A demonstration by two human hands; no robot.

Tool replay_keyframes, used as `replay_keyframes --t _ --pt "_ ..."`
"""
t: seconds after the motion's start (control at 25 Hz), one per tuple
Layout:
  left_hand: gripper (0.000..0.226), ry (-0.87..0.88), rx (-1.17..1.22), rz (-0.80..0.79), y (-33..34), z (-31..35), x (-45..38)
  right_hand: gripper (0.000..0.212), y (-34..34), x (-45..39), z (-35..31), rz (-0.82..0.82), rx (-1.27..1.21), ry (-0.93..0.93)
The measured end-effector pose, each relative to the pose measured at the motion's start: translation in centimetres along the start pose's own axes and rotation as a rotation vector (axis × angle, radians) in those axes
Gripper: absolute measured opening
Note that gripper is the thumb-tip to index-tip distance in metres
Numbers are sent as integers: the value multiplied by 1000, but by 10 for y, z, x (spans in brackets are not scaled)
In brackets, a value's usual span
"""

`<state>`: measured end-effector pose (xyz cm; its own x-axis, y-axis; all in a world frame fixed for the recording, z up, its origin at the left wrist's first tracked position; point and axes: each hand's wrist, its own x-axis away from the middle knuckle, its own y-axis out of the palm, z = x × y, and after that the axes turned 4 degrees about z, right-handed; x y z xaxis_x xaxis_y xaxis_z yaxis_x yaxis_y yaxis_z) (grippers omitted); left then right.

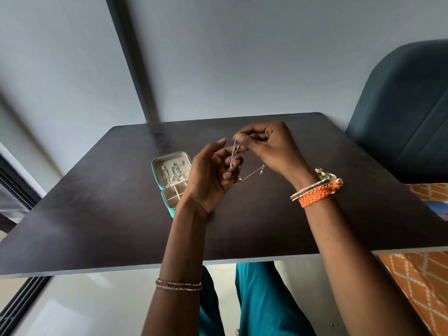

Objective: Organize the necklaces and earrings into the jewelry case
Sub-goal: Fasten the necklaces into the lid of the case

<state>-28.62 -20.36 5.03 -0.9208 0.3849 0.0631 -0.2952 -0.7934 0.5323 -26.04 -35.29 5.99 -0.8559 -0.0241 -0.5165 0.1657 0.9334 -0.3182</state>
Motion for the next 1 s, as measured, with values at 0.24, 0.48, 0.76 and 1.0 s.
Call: replay_keyframes --t 0.24,0.48,0.76,1.0 --pt "53 -72 -26 -134 -9 -2 8 24 16 22 6 51 -642 434" --pt "52 -55 29 -117 -9 -2 5 35 18 37 19 -120 -901 670" --pt "30 -93 4 -76 -10 5 9 48 23 49 26 -199 -905 669" --pt "32 30 -8 214 -26 10 2 13 16 50 20 -120 -1117 661"
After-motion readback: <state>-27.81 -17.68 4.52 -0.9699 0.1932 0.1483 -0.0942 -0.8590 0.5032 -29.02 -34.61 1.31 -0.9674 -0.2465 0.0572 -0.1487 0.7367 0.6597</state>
